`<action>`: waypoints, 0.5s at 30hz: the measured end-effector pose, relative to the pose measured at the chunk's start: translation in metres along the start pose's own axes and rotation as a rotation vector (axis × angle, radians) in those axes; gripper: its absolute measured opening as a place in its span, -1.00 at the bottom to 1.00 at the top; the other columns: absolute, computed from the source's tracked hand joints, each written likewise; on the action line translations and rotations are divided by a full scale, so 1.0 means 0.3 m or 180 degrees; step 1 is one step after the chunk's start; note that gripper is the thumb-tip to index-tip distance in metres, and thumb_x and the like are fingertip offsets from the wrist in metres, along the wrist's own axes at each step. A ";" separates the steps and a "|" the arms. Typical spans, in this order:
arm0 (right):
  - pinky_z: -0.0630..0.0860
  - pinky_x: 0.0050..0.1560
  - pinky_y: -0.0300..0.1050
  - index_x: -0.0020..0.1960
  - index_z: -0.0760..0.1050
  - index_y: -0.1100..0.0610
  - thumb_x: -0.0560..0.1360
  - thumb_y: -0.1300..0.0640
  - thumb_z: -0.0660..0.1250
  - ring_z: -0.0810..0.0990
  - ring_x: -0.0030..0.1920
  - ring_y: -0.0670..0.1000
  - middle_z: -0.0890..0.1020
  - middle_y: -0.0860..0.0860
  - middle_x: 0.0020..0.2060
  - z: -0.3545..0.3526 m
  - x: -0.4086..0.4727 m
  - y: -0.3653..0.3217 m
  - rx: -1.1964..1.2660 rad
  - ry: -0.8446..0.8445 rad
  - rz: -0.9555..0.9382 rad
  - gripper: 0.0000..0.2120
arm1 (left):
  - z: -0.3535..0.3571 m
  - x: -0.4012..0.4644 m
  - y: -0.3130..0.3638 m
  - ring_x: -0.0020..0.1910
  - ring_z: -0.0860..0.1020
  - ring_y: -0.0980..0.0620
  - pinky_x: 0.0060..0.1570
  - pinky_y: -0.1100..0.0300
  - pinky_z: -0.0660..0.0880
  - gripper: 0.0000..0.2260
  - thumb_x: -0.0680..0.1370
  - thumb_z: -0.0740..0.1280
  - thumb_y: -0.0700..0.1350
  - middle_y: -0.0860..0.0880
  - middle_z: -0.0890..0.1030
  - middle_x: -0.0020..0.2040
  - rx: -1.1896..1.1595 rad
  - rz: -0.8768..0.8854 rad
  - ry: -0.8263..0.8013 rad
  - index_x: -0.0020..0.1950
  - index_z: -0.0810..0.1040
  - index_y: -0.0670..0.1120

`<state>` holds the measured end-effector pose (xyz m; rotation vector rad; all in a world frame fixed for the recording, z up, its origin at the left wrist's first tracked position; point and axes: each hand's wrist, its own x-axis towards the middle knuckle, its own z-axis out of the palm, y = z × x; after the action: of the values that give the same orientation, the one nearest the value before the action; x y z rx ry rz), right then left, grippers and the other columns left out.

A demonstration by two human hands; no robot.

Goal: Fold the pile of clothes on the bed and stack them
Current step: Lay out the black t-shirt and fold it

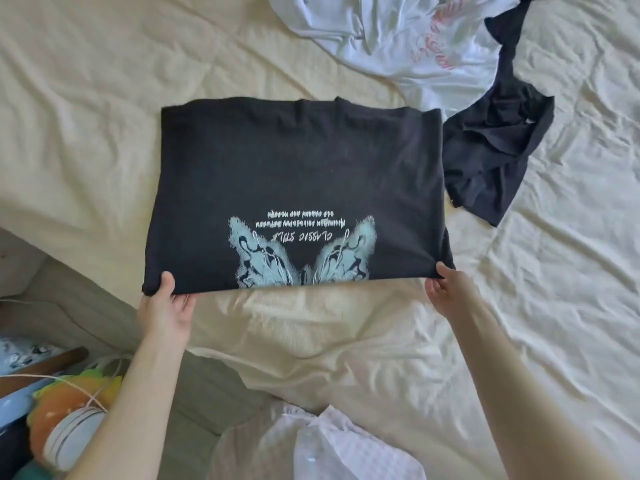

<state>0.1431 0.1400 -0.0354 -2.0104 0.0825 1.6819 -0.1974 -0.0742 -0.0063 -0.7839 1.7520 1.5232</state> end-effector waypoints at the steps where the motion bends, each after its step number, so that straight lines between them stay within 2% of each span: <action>1: 0.53 -0.42 -0.34 0.01 0.44 0.22 0.58 0.26 0.22 0.56 -0.14 -0.11 0.55 -0.02 -0.14 -0.020 -0.017 0.014 -0.0037 0.0062 -0.0016 -0.96 | -0.024 -0.026 -0.005 0.13 0.51 -0.02 0.12 0.11 0.48 -0.81 0.62 0.23 -0.15 -0.09 0.51 0.20 0.0031 0.0023 0.0029 0.22 0.42 -0.09; 3: 0.54 -0.25 -0.30 0.17 0.43 0.22 0.57 0.27 0.24 0.57 -0.03 -0.07 0.55 0.01 -0.04 -0.066 -0.041 0.049 -0.0294 0.0234 -0.0141 -0.82 | -0.071 -0.076 -0.027 0.17 0.49 -0.06 0.22 0.08 0.44 -0.80 0.62 0.22 -0.16 -0.12 0.49 0.22 0.0108 0.0005 0.0107 0.25 0.41 -0.11; 5: 0.51 -0.14 -0.22 0.23 0.42 0.28 0.53 0.29 0.30 0.56 -0.04 0.00 0.55 0.06 -0.05 -0.101 -0.063 0.086 -0.0708 0.0520 -0.0437 -0.72 | -0.097 -0.118 -0.049 0.17 0.50 -0.08 0.26 0.05 0.41 -0.78 0.62 0.23 -0.18 -0.15 0.49 0.23 0.0330 0.0095 0.0146 0.26 0.40 -0.13; 7: 0.49 0.03 -0.06 0.26 0.39 0.28 0.50 0.25 0.32 0.53 0.03 0.09 0.53 0.11 0.01 -0.106 -0.090 0.120 -0.1784 0.1046 -0.1129 -0.64 | -0.095 -0.148 -0.059 0.17 0.51 -0.10 0.24 0.04 0.42 -0.80 0.61 0.23 -0.19 -0.15 0.51 0.22 0.0459 0.0279 0.0110 0.23 0.40 -0.13; 8: 0.44 0.14 0.03 0.28 0.38 0.25 0.49 0.21 0.31 0.48 0.14 0.14 0.51 0.14 0.10 -0.099 -0.105 0.138 -0.2531 0.1198 -0.1746 -0.62 | -0.088 -0.158 -0.060 0.16 0.52 -0.10 0.22 0.04 0.44 -0.81 0.61 0.23 -0.19 -0.15 0.51 0.22 0.0492 0.0377 0.0095 0.22 0.41 -0.13; 9: 0.40 0.21 0.09 0.28 0.39 0.24 0.49 0.20 0.30 0.44 0.21 0.18 0.50 0.17 0.17 -0.089 -0.122 0.158 -0.3186 0.1085 -0.2527 -0.62 | -0.076 -0.171 -0.058 0.14 0.53 -0.10 0.19 0.05 0.45 -0.84 0.61 0.23 -0.20 -0.15 0.52 0.21 0.0516 0.0469 0.0084 0.19 0.42 -0.12; 10: 0.38 0.23 0.11 0.28 0.42 0.25 0.49 0.21 0.31 0.43 0.25 0.21 0.51 0.19 0.20 -0.075 -0.135 0.182 -0.3666 0.0730 -0.3313 -0.63 | -0.063 -0.180 -0.057 0.13 0.55 -0.09 0.16 0.06 0.47 -0.88 0.61 0.22 -0.20 -0.14 0.53 0.20 0.0552 0.0575 0.0072 0.15 0.43 -0.12; 11: 0.38 0.24 0.12 0.28 0.45 0.26 0.48 0.23 0.33 0.44 0.27 0.22 0.51 0.20 0.23 -0.061 -0.143 0.212 -0.4058 0.0269 -0.3876 -0.63 | -0.049 -0.193 -0.059 0.11 0.56 -0.08 0.13 0.07 0.49 -0.93 0.61 0.22 -0.20 -0.14 0.54 0.19 0.0617 0.0695 0.0070 0.08 0.44 -0.10; 12: 0.36 0.27 0.14 0.30 0.45 0.25 0.49 0.22 0.34 0.42 0.31 0.23 0.49 0.21 0.28 -0.048 -0.141 0.243 -0.4433 -0.0215 -0.4127 -0.61 | -0.037 -0.207 -0.064 0.10 0.57 -0.07 0.11 0.08 0.51 -0.96 0.61 0.23 -0.19 -0.13 0.54 0.17 0.0695 0.0817 0.0072 0.01 0.44 -0.07; 13: 0.28 0.34 0.16 0.36 0.41 0.21 0.53 0.17 0.30 0.34 0.40 0.21 0.41 0.18 0.37 -0.034 -0.143 0.272 -0.4833 -0.0663 -0.4076 -0.59 | -0.023 -0.223 -0.070 0.09 0.57 -0.07 0.09 0.09 0.51 -0.93 0.61 0.23 -0.19 -0.12 0.55 0.14 0.0813 0.0977 0.0075 -0.05 0.42 -0.04; 15: 0.04 0.45 0.14 0.47 0.27 0.08 0.62 0.02 0.13 0.08 0.52 0.09 0.17 0.06 0.51 -0.014 -0.129 0.315 -0.5432 -0.1319 -0.3340 -0.57 | 0.015 -0.256 -0.088 0.05 0.56 -0.05 0.06 0.11 0.51 -0.92 0.60 0.23 -0.17 -0.06 0.55 0.03 0.1107 0.1397 0.0055 -0.09 0.39 -0.03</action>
<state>0.1037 0.0458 -0.0312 -1.6147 -2.7008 1.2251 -0.1307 -0.0727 0.0399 -0.2469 2.2246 1.4126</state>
